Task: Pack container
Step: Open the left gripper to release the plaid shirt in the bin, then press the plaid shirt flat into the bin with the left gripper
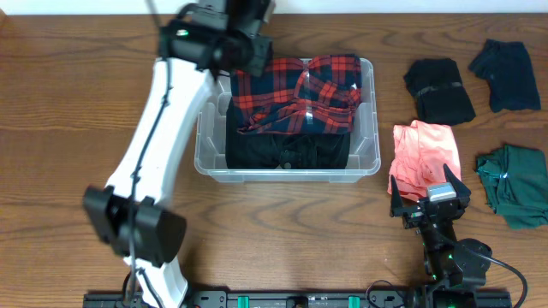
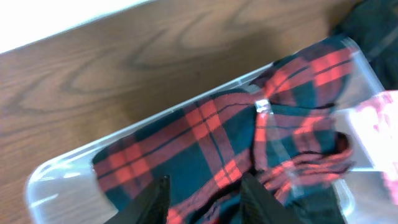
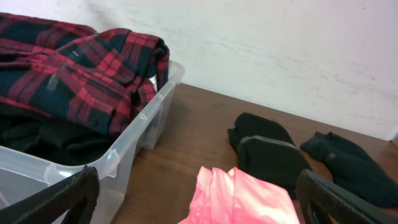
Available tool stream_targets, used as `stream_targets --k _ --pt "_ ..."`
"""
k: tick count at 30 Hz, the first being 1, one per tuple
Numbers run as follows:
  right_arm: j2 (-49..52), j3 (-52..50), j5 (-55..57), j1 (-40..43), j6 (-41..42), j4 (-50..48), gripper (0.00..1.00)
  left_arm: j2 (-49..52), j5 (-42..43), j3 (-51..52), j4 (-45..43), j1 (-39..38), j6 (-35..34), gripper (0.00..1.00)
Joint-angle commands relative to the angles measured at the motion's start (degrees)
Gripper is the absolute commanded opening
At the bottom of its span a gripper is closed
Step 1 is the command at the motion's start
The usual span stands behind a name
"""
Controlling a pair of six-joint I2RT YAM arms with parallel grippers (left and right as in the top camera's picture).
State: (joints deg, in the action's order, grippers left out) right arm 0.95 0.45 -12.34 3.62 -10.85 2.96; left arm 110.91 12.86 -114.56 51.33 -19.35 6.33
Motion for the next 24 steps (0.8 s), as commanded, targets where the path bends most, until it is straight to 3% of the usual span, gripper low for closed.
stream_targets --k 1,3,7,11,24 --pt "-0.31 -0.13 0.09 0.83 -0.37 0.17 0.99 2.97 -5.31 -0.04 -1.27 -2.03 -1.36 0.31" --pt "-0.31 -0.13 0.09 0.83 -0.37 0.17 0.99 4.24 -6.58 -0.04 -2.25 -2.99 -2.21 0.29" --pt "-0.31 -0.13 0.11 0.83 -0.37 0.17 0.99 6.14 -7.76 -0.04 -4.39 -4.44 -3.30 0.13" --pt "-0.31 -0.13 0.09 0.83 -0.37 0.17 0.99 8.37 -9.75 -0.04 -5.84 -5.75 -4.61 0.06" --pt "-0.31 -0.13 0.09 0.83 -0.37 0.17 0.99 18.78 -14.53 -0.04 -8.72 -9.14 -11.43 0.06"
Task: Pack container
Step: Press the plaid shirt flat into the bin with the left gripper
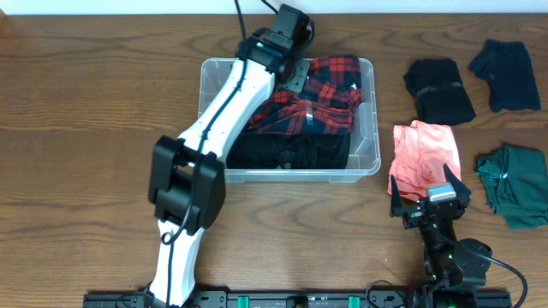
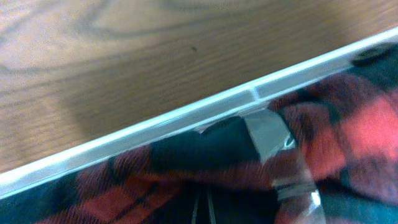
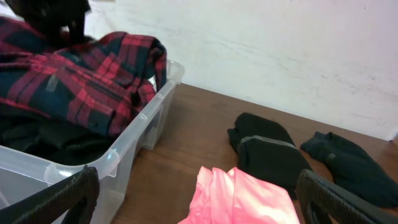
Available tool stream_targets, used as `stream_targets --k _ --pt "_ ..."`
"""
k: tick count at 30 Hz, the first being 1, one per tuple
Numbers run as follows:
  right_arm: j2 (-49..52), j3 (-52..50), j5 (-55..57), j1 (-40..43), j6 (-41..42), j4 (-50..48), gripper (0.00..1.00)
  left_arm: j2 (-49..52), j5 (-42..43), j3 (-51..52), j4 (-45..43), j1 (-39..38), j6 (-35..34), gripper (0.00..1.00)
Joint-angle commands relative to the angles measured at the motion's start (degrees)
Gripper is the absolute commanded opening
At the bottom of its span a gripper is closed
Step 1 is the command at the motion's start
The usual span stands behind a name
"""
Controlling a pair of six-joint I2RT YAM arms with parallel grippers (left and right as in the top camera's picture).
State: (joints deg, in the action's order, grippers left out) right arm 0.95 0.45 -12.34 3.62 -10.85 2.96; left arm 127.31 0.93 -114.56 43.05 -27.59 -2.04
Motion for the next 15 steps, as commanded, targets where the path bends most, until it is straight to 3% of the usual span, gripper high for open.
stream_targets --k 1,9,15 --pt "-0.31 -0.13 0.09 0.83 -0.37 0.17 0.99 3.17 -3.08 -0.04 -0.79 -1.22 -3.06 0.06" --pt "-0.31 -0.13 0.09 0.83 -0.37 0.17 0.99 10.71 -3.58 -0.04 -1.57 -3.04 -3.06 0.06" --pt "-0.31 -0.13 0.09 0.83 -0.37 0.17 0.99 11.06 -4.33 -0.07 -1.77 -3.19 -3.02 0.06"
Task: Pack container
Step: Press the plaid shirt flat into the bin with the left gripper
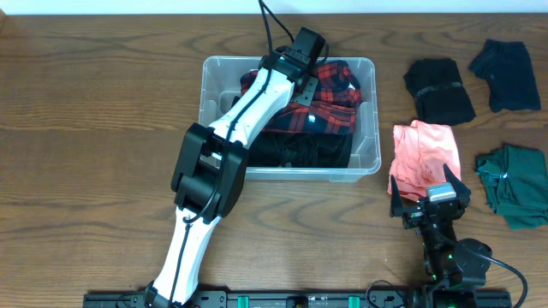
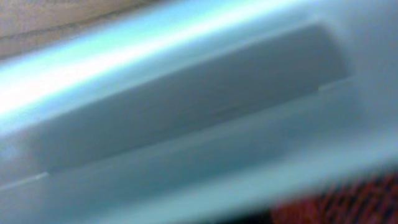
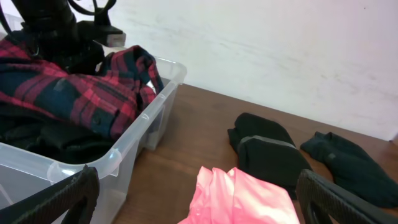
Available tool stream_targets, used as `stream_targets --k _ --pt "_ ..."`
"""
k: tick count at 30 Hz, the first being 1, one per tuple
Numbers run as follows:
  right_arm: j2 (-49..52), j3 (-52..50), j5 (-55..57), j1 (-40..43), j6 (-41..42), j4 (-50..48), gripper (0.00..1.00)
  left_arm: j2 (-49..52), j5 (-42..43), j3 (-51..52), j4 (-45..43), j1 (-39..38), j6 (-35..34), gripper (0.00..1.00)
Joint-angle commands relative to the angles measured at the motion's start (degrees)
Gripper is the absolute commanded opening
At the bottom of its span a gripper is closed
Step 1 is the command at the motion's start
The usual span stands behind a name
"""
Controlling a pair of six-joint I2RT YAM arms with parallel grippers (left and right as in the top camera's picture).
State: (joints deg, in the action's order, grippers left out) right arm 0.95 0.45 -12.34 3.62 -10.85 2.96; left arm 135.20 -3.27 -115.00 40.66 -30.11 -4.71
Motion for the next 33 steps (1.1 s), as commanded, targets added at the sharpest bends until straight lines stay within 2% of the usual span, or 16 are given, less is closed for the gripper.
stream_targets --k 1,7,20,33 --pt "-0.31 -0.13 0.09 0.83 -0.37 0.17 0.99 2.86 -0.68 0.37 0.68 -0.68 -0.35 0.06" --pt "-0.31 -0.13 0.09 0.83 -0.37 0.17 0.99 -1.25 -1.81 0.33 0.81 -0.68 -0.33 0.06" --pt "-0.31 -0.13 0.09 0.83 -0.37 0.17 0.99 -17.09 -2.99 0.33 0.74 -2.03 -0.31 0.06" --pt "-0.31 -0.13 0.09 0.83 -0.37 0.17 0.99 -14.32 -1.68 0.39 -2.21 -5.81 -0.57 0.06"
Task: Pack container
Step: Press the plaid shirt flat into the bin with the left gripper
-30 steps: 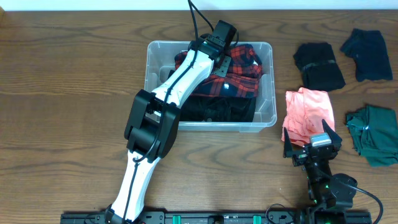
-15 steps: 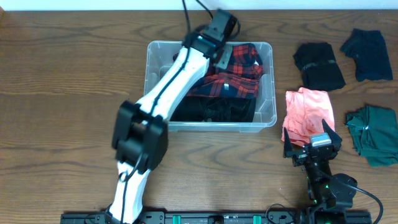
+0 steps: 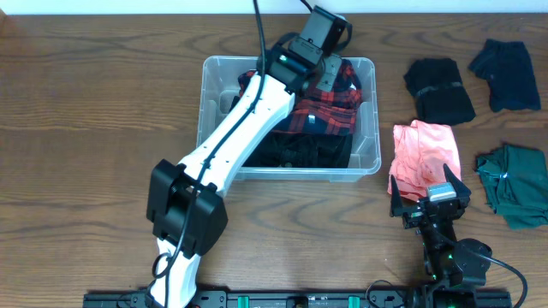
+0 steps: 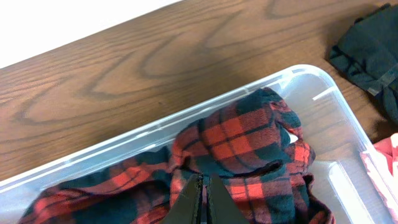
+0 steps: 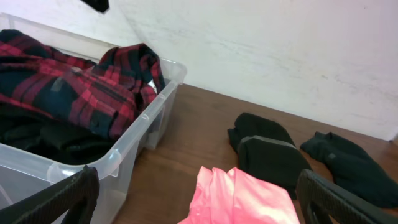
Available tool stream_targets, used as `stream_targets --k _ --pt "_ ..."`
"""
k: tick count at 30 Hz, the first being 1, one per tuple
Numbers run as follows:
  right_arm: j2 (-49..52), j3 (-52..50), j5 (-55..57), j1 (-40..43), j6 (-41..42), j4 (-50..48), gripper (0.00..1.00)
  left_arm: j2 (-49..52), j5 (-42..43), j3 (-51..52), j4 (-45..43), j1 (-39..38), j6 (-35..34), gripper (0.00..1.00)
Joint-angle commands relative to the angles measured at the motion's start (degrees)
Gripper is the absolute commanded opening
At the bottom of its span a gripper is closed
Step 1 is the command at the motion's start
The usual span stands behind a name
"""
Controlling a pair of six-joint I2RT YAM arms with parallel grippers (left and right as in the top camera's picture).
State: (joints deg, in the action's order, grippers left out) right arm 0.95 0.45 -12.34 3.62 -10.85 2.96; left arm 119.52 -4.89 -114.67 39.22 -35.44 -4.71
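The clear plastic container (image 3: 202,128) stands mid-table and holds a red-and-navy plaid shirt (image 3: 330,98) over a black garment (image 3: 295,150). In the left wrist view my left gripper (image 4: 201,186) is shut, with nothing showing between its fingers, just above the plaid shirt (image 4: 236,140) by the container's far right corner. Right of the container lies a pink garment (image 3: 424,150). My right gripper (image 3: 430,192) stands open at its near edge, the pink cloth (image 5: 249,199) lying between its fingers without touching them.
On the table at the right lie a folded black garment (image 3: 438,90), a dark navy one (image 3: 505,75) and a green one (image 3: 514,180). A white wall (image 5: 280,50) runs behind the table's far edge.
My left gripper was low against the container's far wall, its view a blur. Now it sits higher over the far right corner, still shut. The right arm has not moved.
My left gripper first hung open over the plaid shirt at the container's far left. Then it was shut down in the plaid at the far wall, then further right. The shirt now lies bunched more to the right. The right gripper stayed open by the pink garment.
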Motion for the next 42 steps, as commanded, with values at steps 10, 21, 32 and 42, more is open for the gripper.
stream_targets --k 10,21,32,42 --pt "-0.31 -0.13 0.09 0.83 -0.37 0.17 0.99 7.02 1.81 0.07 -3.74 -1.29 -0.55 0.06" --pt "-0.31 -0.13 0.09 0.83 -0.37 0.17 0.99 15.23 4.07 0.07 -5.49 -3.19 -0.52 0.06" --pt "-0.31 -0.13 0.09 0.83 -0.37 0.17 0.99 17.20 3.98 0.07 -5.22 -3.63 0.17 0.06" --pt "-0.31 -0.13 0.09 0.83 -0.37 0.17 0.99 3.58 -0.83 0.00 -1.75 -1.75 1.88 0.13"
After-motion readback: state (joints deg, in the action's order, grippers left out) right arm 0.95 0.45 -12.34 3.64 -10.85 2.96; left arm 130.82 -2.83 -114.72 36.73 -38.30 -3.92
